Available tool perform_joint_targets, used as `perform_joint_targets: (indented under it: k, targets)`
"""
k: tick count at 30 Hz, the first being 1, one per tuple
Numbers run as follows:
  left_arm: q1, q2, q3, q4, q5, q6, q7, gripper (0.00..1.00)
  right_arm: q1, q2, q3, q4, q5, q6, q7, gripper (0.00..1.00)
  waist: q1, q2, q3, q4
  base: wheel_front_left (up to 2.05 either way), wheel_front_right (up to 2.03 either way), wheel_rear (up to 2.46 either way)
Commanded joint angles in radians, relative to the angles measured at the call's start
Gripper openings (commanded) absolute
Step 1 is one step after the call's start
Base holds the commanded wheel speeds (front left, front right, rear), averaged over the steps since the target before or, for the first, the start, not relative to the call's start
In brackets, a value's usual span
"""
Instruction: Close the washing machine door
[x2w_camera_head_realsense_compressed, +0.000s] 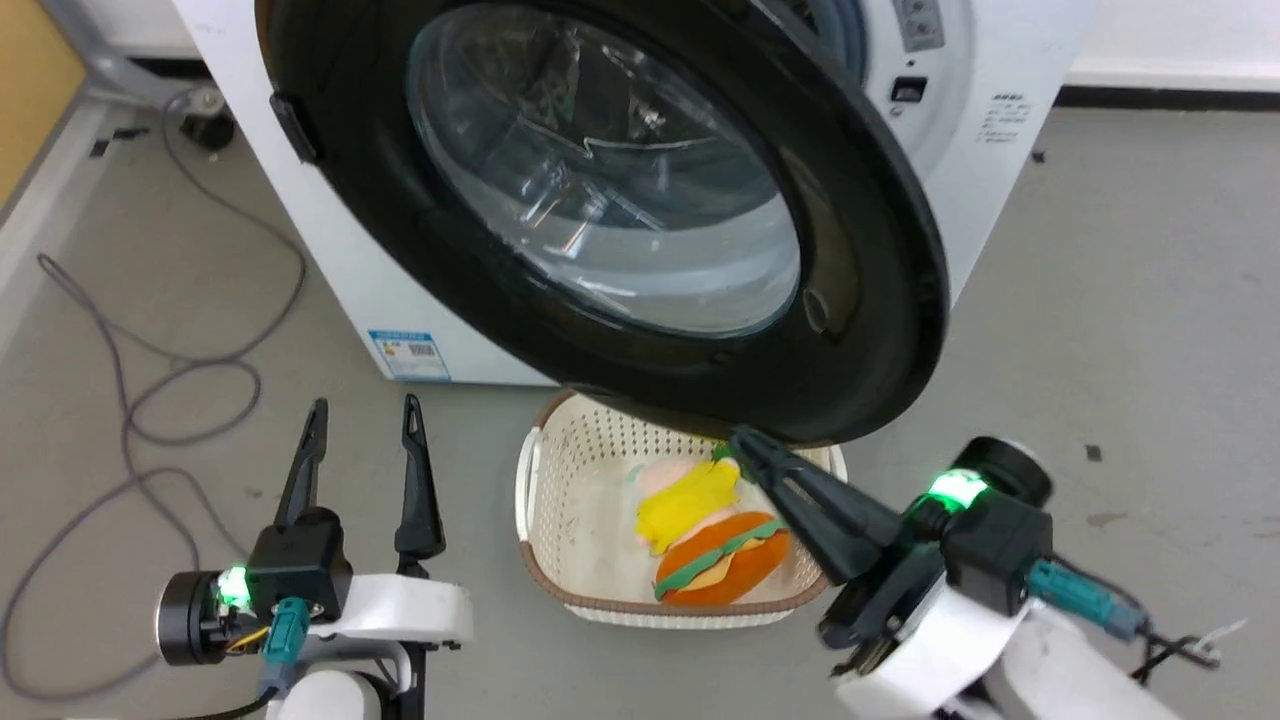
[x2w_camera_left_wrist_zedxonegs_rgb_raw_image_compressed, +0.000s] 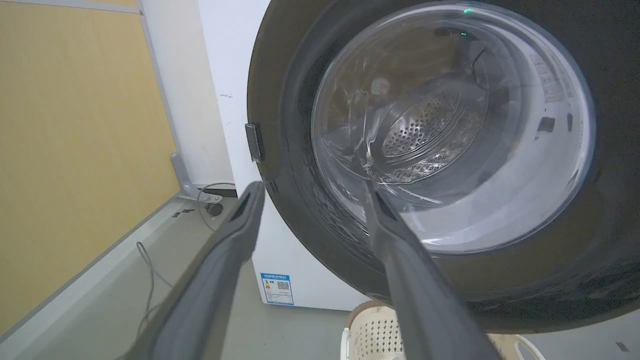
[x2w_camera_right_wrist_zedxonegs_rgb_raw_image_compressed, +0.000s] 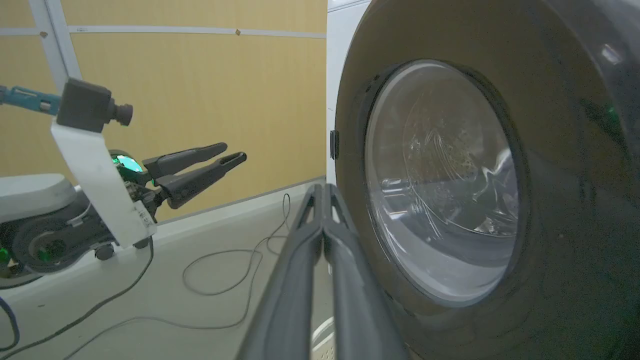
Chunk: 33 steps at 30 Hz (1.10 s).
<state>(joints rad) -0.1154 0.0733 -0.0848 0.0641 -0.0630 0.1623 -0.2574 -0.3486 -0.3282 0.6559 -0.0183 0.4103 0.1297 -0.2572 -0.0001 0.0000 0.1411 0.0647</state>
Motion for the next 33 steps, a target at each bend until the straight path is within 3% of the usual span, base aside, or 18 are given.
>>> perform_joint_targets:
  k: [1,11,33]
  targets:
    - [-0.017,-0.004,0.002,-0.006,0.006,-0.005,-0.004,1.00,-0.028,-0.020,-0.007,0.032,-0.008,0.001,-0.005,0.00,0.0001,0.0000,0.020,0.009,0.00,0.00,0.00]
    - [-0.062,-0.014,-0.006,-0.020,0.010,-0.009,-0.004,1.00,-0.122,-0.072,-0.135,0.218,-0.046,0.001,-0.005,0.00,0.0001,0.0000,0.096,0.041,0.00,0.00,0.00]
    - [-0.168,-0.022,-0.047,-0.069,0.008,0.006,-0.004,1.00,-0.394,-0.079,-0.401,0.436,-0.059,0.001,-0.005,0.00,0.0001,0.0000,0.291,0.085,0.00,0.00,0.00]
